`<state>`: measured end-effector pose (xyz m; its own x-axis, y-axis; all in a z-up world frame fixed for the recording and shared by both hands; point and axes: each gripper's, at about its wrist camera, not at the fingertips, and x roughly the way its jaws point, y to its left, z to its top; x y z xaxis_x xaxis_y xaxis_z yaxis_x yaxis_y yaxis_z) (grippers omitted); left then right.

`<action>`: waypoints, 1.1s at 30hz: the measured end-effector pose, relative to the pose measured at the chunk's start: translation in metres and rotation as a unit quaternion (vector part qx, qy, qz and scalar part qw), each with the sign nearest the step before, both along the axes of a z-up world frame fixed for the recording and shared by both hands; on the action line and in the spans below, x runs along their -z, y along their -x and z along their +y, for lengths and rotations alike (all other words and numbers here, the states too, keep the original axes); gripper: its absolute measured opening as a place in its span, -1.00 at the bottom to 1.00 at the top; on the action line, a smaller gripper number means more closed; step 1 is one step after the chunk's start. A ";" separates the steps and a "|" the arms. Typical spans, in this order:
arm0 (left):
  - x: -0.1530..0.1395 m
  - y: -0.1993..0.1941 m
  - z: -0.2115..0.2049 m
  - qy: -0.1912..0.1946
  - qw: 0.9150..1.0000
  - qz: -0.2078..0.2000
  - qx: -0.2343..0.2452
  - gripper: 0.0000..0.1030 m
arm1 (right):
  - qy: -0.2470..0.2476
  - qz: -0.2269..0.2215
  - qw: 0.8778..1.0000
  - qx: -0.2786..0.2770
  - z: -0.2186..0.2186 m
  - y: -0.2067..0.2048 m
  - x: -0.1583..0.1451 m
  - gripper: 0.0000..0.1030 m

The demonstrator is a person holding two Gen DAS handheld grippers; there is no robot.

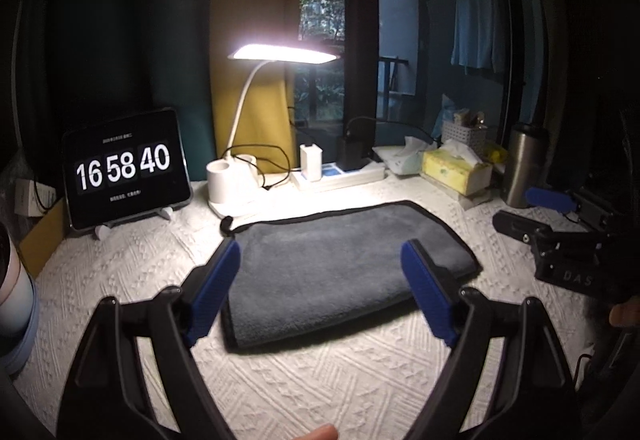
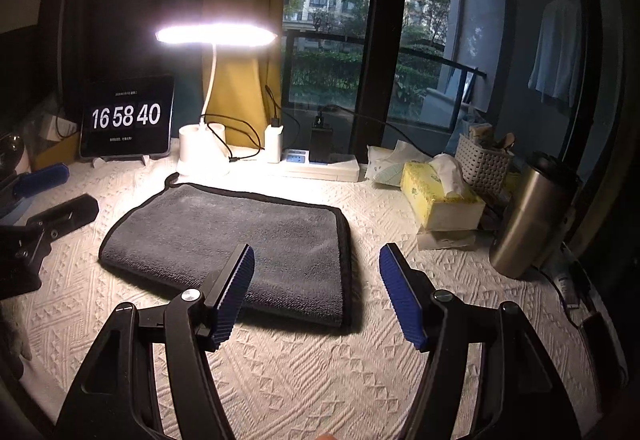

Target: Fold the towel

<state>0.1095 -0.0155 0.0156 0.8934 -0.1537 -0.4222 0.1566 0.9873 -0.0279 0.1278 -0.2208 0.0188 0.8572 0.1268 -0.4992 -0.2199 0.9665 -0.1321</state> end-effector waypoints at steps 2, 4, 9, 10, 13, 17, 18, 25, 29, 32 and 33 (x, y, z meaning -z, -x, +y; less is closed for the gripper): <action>0.003 0.005 -0.001 0.004 1.000 -0.001 -0.001 0.63 | 0.002 -0.005 1.000 0.000 0.000 0.005 0.000 0.33; 0.004 0.011 0.001 0.013 1.000 -0.003 -0.001 0.63 | 0.002 -0.007 1.000 -0.001 -0.001 0.010 0.000 0.33; 0.009 0.023 0.003 0.018 1.000 -0.001 -0.005 0.63 | 0.002 -0.013 1.000 -0.005 -0.002 0.022 0.003 0.33; 0.011 0.026 0.004 0.020 1.000 -0.001 -0.006 0.63 | 0.004 -0.016 1.000 -0.007 -0.001 0.024 0.004 0.33; 0.016 0.033 0.007 0.027 1.000 -0.003 -0.008 0.63 | 0.009 -0.022 1.000 -0.012 0.001 0.032 0.005 0.33; 0.022 0.038 0.008 0.036 0.999 0.013 -0.004 0.63 | 0.013 -0.029 0.999 -0.020 0.004 0.043 0.007 0.33; 0.023 0.042 0.008 0.043 0.999 0.014 -0.005 0.63 | 0.014 -0.030 0.999 -0.022 0.005 0.046 0.007 0.33; 0.027 0.072 0.014 0.072 0.997 -0.013 -0.014 0.63 | 0.015 -0.034 0.999 -0.036 0.012 0.064 0.012 0.33; 0.027 0.087 0.021 0.072 0.996 -0.037 -0.028 0.63 | 0.008 -0.032 0.999 -0.036 0.013 0.074 0.017 0.33; 0.025 0.099 0.025 0.068 0.995 -0.061 -0.038 0.63 | 0.003 -0.038 0.999 -0.032 0.012 0.083 0.019 0.33; 0.025 0.103 0.025 0.065 0.995 -0.070 -0.040 0.63 | 0.001 -0.040 0.999 -0.031 0.012 0.086 0.019 0.33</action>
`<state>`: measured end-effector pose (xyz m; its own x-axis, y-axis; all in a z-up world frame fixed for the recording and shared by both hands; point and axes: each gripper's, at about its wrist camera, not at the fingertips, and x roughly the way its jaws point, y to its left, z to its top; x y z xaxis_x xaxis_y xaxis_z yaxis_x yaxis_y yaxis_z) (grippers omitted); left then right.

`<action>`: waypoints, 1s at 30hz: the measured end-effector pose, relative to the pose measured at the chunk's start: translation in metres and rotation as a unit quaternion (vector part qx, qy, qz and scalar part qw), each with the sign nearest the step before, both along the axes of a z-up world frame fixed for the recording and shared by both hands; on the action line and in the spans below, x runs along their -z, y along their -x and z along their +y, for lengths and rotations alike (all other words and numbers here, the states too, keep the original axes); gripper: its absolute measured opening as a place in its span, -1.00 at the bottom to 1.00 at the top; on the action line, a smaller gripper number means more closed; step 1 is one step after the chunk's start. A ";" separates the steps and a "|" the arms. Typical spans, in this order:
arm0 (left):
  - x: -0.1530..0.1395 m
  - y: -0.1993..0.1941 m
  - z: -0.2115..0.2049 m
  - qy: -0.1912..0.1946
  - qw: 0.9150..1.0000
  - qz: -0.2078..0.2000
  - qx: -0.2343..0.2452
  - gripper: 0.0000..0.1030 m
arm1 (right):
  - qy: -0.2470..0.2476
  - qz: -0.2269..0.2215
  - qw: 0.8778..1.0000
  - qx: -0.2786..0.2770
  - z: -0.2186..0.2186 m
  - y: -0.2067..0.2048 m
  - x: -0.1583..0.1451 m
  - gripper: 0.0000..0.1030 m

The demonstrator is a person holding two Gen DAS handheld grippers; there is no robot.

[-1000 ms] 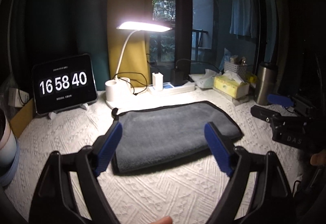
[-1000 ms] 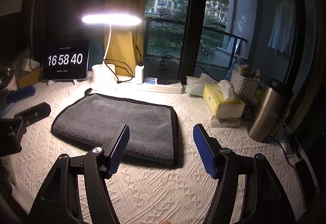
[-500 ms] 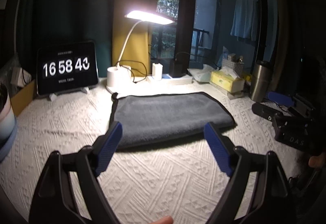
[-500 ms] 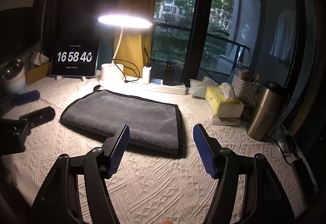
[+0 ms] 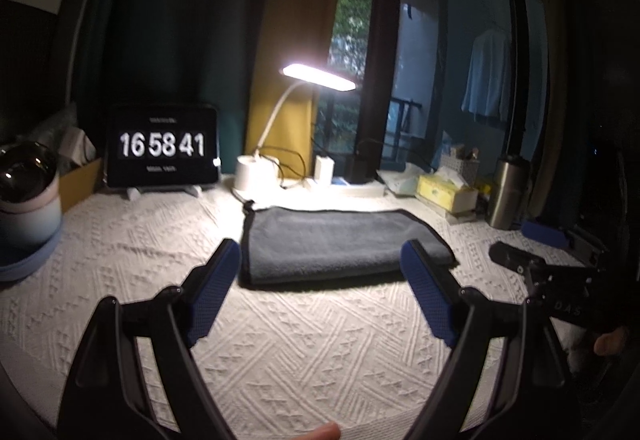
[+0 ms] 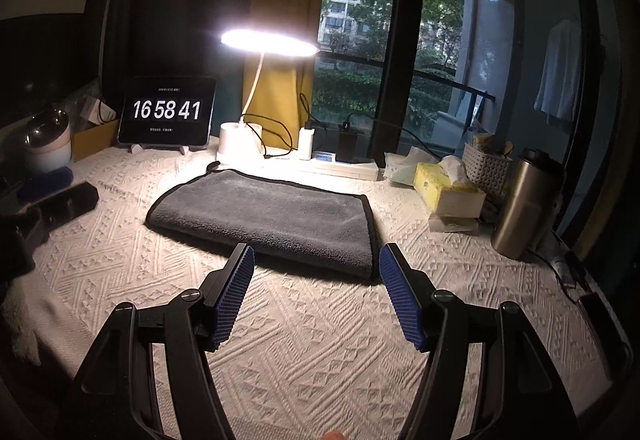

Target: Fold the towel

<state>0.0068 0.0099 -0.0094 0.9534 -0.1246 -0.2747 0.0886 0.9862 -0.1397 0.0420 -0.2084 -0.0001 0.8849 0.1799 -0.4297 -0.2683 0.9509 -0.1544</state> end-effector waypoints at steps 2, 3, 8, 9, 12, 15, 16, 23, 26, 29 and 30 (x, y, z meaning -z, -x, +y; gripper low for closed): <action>-0.001 0.007 0.000 -0.006 1.000 -0.014 -0.004 0.63 | -0.006 -0.002 1.000 0.001 -0.002 0.006 0.001 0.33; -0.002 0.011 -0.001 -0.010 1.000 -0.021 -0.004 0.63 | -0.008 -0.005 1.000 0.002 -0.003 0.010 0.001 0.33; -0.005 0.025 -0.001 -0.008 0.999 -0.044 0.002 0.76 | -0.024 -0.024 0.999 0.011 -0.011 0.030 -0.003 0.33; -0.006 0.028 -0.001 -0.008 0.999 -0.047 -0.001 0.84 | -0.025 -0.029 0.999 0.012 -0.012 0.033 -0.003 0.33; -0.009 0.037 -0.002 -0.011 0.998 -0.061 -0.003 0.90 | -0.024 -0.045 0.998 0.019 -0.016 0.044 -0.005 0.33; -0.010 0.041 -0.007 -0.018 0.998 -0.068 0.000 0.91 | -0.026 -0.056 0.998 0.029 -0.023 0.052 -0.004 0.34; -0.011 0.044 -0.008 -0.021 0.997 -0.071 -0.001 0.92 | -0.029 -0.056 0.998 0.031 -0.025 0.053 -0.004 0.34; -0.013 0.045 -0.015 -0.033 0.997 -0.071 -0.006 0.92 | -0.025 -0.053 0.998 0.034 -0.030 0.057 -0.003 0.34; -0.014 0.046 -0.015 -0.035 0.997 -0.071 -0.008 0.92 | -0.027 -0.044 0.998 0.035 -0.030 0.054 0.000 0.34; -0.013 0.044 -0.014 -0.035 0.997 -0.069 -0.011 0.92 | -0.024 -0.041 0.998 0.032 -0.027 0.054 0.002 0.34; -0.013 0.044 -0.013 -0.036 0.997 -0.067 -0.013 0.92 | -0.024 -0.041 0.998 0.030 -0.026 0.054 0.002 0.34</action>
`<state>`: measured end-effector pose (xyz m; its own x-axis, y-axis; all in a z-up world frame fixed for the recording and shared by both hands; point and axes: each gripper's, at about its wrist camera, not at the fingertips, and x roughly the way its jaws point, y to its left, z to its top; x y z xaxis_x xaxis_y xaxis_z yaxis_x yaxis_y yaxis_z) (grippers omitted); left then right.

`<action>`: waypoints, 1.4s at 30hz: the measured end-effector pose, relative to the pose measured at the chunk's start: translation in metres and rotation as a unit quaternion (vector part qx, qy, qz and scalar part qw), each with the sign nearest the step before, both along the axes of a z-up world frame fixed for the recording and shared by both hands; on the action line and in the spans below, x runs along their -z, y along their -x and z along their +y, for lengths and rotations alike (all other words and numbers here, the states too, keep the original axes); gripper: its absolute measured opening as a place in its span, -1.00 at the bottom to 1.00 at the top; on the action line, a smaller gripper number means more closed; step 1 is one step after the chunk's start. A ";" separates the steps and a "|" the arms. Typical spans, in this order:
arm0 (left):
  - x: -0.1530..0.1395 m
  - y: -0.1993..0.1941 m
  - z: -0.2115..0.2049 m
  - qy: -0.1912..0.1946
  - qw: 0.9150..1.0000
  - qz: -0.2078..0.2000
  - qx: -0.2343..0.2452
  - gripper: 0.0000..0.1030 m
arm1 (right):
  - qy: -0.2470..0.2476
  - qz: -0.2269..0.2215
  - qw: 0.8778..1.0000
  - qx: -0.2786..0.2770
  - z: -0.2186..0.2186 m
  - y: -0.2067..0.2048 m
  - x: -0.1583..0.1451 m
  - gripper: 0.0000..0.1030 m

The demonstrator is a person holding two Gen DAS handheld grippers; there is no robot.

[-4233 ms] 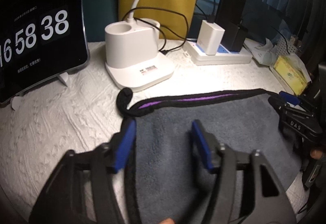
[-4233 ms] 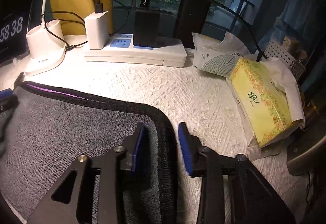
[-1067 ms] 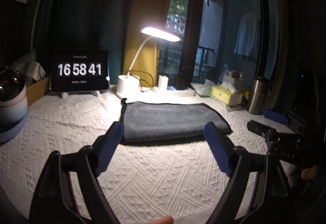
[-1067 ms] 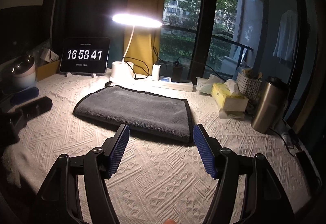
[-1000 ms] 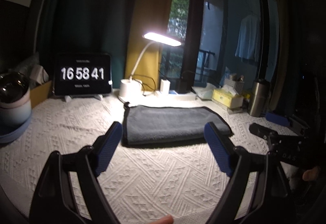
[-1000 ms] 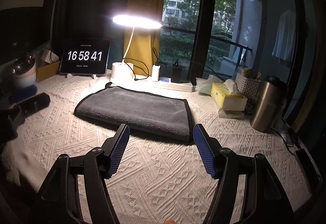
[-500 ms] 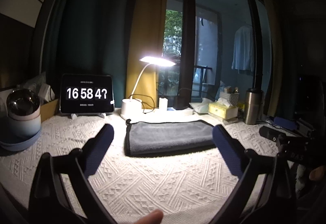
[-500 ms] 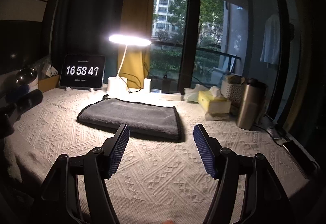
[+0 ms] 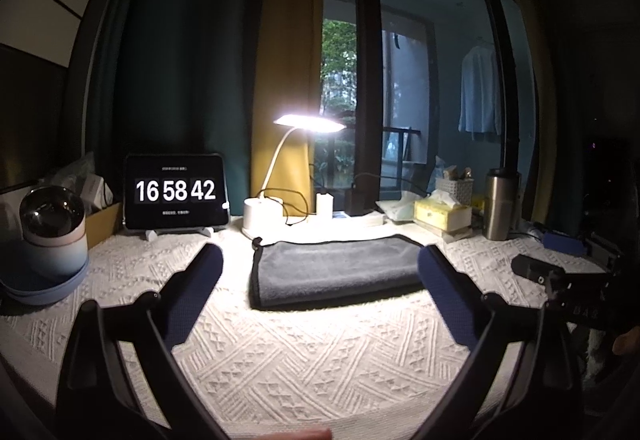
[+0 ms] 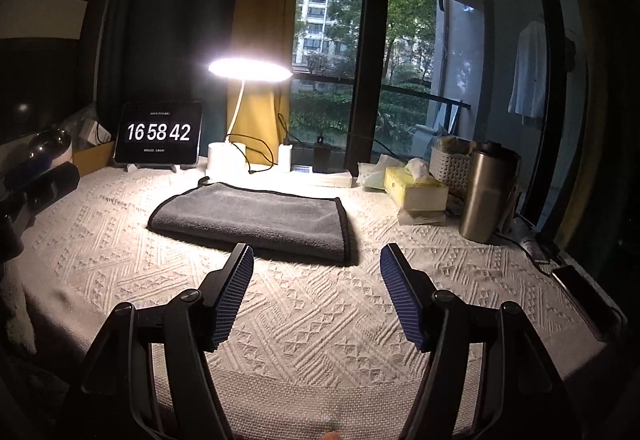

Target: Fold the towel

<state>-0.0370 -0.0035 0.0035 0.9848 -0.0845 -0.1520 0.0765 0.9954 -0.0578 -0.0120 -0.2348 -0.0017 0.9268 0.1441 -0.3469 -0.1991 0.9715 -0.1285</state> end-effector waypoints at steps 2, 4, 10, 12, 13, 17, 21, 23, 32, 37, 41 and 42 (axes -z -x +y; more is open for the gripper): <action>0.000 -0.001 0.001 0.001 1.000 0.003 -0.003 0.92 | 0.001 -0.002 1.000 -0.002 0.001 0.000 0.000 0.34; 0.001 -0.002 0.002 0.001 1.000 0.004 -0.006 0.92 | 0.001 -0.002 1.000 -0.003 0.001 0.000 -0.001 0.34; 0.002 -0.003 0.005 0.005 1.000 0.007 -0.012 0.92 | 0.001 -0.002 1.000 0.000 0.002 0.000 -0.001 0.34; 0.002 -0.003 0.006 0.005 1.000 0.008 -0.012 0.92 | 0.000 -0.003 1.000 -0.001 0.002 0.000 -0.001 0.34; 0.002 -0.003 0.006 0.005 1.000 0.008 -0.012 0.92 | 0.000 -0.003 1.000 -0.001 0.002 0.000 -0.001 0.35; 0.003 -0.003 0.007 0.007 1.000 0.010 -0.012 0.92 | -0.001 -0.002 1.000 -0.003 0.003 -0.003 0.000 0.34; 0.003 -0.003 0.007 0.007 1.000 0.010 -0.012 0.92 | -0.001 -0.001 1.000 -0.003 0.002 -0.004 0.000 0.35; 0.004 -0.003 0.007 0.007 1.000 0.011 -0.013 0.92 | -0.001 -0.002 1.000 -0.003 0.002 -0.004 0.001 0.35; 0.007 -0.004 0.008 0.008 1.000 0.014 -0.017 0.92 | -0.003 -0.002 1.000 -0.006 0.004 -0.003 0.001 0.34; 0.007 -0.004 0.009 0.010 1.000 0.016 -0.019 0.92 | -0.003 0.001 1.000 -0.006 0.004 -0.004 0.002 0.35; 0.007 -0.004 0.009 0.011 1.000 0.017 -0.020 0.92 | -0.003 0.001 1.000 -0.007 0.005 -0.004 0.002 0.35; 0.007 -0.004 0.009 0.011 1.000 0.017 -0.020 0.92 | -0.003 0.001 1.000 -0.007 0.005 -0.004 0.002 0.35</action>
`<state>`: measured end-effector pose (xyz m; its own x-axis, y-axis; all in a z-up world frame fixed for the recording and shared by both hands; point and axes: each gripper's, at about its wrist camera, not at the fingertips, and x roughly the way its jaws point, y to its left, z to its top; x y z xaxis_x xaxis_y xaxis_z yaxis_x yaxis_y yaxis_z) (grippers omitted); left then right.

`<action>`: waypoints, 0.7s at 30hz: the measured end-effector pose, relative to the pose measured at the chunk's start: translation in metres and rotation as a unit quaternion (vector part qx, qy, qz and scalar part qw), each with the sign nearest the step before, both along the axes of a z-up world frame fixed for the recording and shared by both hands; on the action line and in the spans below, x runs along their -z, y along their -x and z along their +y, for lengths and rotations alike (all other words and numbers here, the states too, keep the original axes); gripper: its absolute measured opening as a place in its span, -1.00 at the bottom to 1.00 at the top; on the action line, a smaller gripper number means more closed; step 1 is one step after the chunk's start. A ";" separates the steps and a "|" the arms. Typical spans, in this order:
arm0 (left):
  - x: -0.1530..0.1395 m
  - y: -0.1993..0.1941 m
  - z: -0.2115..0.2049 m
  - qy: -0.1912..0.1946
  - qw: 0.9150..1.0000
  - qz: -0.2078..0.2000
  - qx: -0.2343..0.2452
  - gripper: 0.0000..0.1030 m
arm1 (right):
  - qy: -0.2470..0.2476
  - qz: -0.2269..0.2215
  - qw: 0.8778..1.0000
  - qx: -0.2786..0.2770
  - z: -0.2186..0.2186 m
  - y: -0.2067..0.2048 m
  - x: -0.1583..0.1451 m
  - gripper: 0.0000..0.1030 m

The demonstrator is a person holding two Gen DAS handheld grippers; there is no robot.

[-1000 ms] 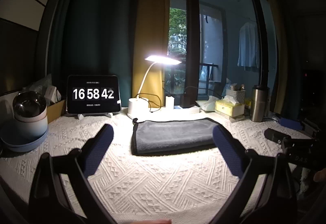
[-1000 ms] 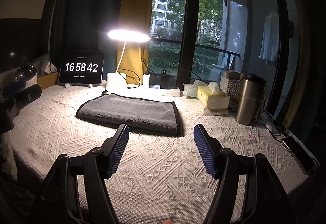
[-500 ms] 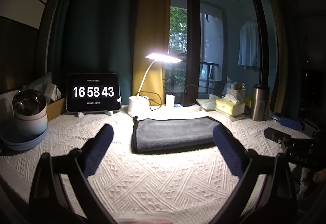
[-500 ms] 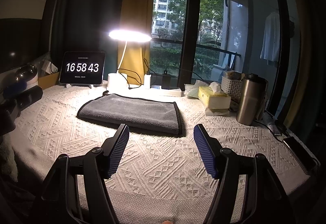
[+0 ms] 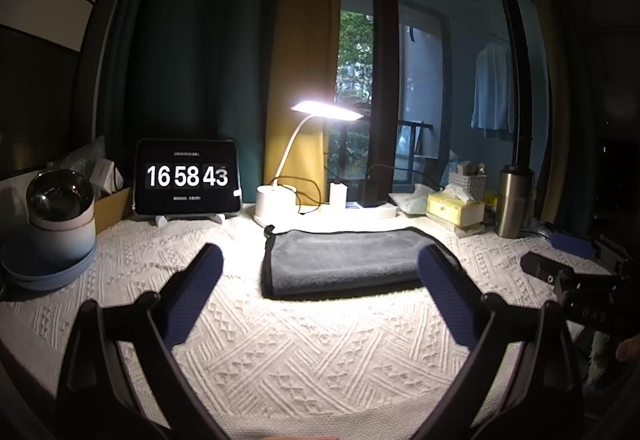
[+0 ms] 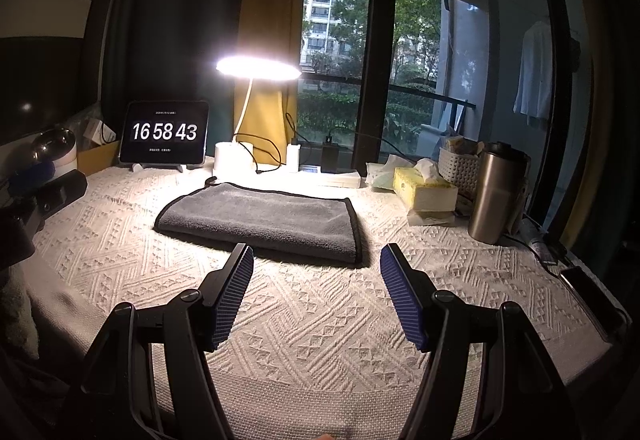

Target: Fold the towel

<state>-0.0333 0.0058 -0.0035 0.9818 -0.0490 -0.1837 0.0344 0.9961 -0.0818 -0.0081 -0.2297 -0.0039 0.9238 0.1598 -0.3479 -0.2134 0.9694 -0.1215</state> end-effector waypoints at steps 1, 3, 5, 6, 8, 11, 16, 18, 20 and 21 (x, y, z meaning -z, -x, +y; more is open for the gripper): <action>0.000 0.000 0.000 0.000 1.000 0.000 0.000 0.92 | 0.000 0.000 1.000 0.000 0.000 0.000 0.000 0.35; 0.000 0.000 0.000 0.000 1.000 0.000 0.001 0.92 | -0.001 0.000 1.000 0.000 0.000 0.000 0.000 0.35; 0.000 0.000 0.000 0.000 1.000 0.000 0.000 0.92 | -0.001 0.000 1.000 0.000 0.000 0.000 0.000 0.35; 0.000 0.000 0.000 0.000 1.000 0.000 0.000 0.92 | -0.001 0.001 1.000 0.000 0.000 0.000 0.000 0.35; 0.000 0.000 0.000 0.000 1.000 0.000 0.000 0.92 | -0.001 0.001 1.000 0.000 0.001 0.000 0.000 0.35; -0.001 0.000 0.000 0.000 1.000 0.001 0.001 0.92 | -0.001 0.000 1.000 0.000 0.001 0.000 0.000 0.35; -0.001 0.000 -0.001 0.000 1.000 0.001 0.001 0.92 | -0.002 0.000 1.000 0.000 0.001 0.000 0.000 0.35; -0.001 0.001 -0.001 0.000 1.000 0.001 0.001 0.92 | -0.002 0.000 1.000 0.000 0.001 0.000 0.000 0.35; -0.001 0.000 -0.001 0.000 1.000 0.002 0.002 0.92 | -0.003 0.000 1.000 0.000 0.001 0.000 0.000 0.35; -0.001 0.000 -0.001 0.000 1.000 0.003 0.002 0.92 | -0.002 0.000 1.000 0.000 0.001 0.000 0.000 0.35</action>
